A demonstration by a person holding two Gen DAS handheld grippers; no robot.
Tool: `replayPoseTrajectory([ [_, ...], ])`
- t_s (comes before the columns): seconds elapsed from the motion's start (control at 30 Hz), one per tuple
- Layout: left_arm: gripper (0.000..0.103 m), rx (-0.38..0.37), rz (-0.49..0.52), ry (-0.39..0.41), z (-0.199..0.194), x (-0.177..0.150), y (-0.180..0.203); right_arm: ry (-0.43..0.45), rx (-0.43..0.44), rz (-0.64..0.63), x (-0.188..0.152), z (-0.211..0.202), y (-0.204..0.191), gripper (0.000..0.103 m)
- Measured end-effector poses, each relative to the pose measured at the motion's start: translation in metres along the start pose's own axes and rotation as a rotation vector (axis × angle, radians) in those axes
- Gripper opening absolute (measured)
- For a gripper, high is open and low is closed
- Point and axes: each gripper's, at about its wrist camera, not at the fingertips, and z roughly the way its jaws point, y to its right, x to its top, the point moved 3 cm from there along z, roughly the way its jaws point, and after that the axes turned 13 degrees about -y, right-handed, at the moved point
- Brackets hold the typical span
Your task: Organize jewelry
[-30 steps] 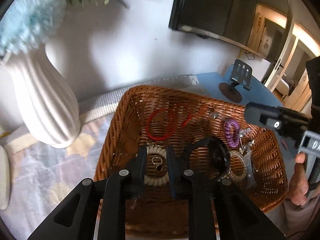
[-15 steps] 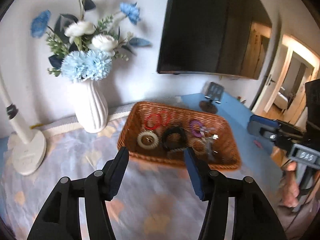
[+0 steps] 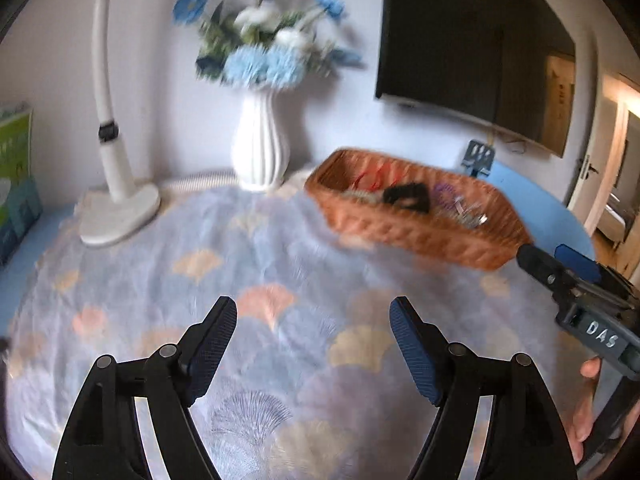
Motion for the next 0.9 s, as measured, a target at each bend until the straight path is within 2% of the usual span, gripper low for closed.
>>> replayPoseTrajectory([
  [0.1,0.080,0.021,-0.010,-0.014,0.009,-0.007,-0.004,-0.017,-0.004,0.003,-0.003,0.009,-0.002,0.080],
  [0.2,0.080,0.002,-0.016,-0.031,0.013,-0.008,-0.005,-0.053,-0.016,0.003,-0.009,0.021,-0.002,0.080],
  [0.33,0.080,0.017,-0.012,-0.039,0.016,-0.009,-0.004,-0.065,-0.017,-0.001,-0.009,0.025,-0.003,0.080],
  [0.9,0.080,0.056,0.005,-0.017,0.012,-0.011,-0.001,-0.069,-0.034,-0.047,-0.011,0.025,-0.011,0.080],
])
